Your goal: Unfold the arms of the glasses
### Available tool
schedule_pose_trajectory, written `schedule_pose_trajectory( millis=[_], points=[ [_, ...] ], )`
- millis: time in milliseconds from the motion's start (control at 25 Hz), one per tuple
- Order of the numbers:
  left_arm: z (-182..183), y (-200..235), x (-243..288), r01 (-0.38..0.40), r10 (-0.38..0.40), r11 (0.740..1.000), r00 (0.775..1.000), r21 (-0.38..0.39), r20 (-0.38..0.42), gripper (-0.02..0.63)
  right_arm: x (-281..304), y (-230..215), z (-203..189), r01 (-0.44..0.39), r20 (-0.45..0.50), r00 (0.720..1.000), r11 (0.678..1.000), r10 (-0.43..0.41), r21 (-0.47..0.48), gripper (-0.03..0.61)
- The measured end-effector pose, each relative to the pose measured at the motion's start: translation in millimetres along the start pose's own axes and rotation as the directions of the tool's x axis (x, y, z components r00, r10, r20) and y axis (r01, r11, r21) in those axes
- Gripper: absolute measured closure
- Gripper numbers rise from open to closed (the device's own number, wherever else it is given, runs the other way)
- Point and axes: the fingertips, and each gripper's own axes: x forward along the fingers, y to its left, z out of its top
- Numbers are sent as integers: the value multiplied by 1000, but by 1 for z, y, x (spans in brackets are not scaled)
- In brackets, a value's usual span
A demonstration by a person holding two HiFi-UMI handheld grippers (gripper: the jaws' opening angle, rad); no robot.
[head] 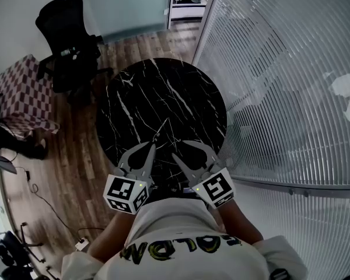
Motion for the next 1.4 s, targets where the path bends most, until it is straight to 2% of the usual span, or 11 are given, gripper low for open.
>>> schedule_pose_trajectory(
  millis=[240, 480, 1000, 1120, 1200, 1320, 1400],
  points=[
    [-5, -3, -1, 8, -8, 1000, 1000, 0, -7, 609, 12, 6, -22, 5, -61, 998, 1000, -4, 6, 451],
    [-11, -1, -2, 8, -8, 1000, 1000, -6, -18, 609, 10, -3, -36, 47, -99, 994, 999, -48, -12, 506],
    [-26, 1, -1, 16, -17, 1000, 998, -14, -60, 609, -6, -42, -50, 158, -144, 975, 984, -168, -78, 537],
    [-31, 0, -2, 17, -19, 1000, 997, -26, -72, 609, -7, -45, -55, 167, -153, 972, 984, -176, -66, 538],
    [-35, 1, -1, 13, -16, 999, 997, -38, -76, 609, -6, -41, -57, 156, -154, 975, 986, -162, -50, 531],
    [-41, 4, 0, 3, -8, 998, 996, -56, -85, 609, -4, -32, -59, 125, -143, 982, 992, -126, -20, 466],
    [-47, 5, 3, 1, -7, 998, 995, -62, -96, 609, -3, -28, -57, 103, -119, 988, 995, -102, 7, 445]
  ],
)
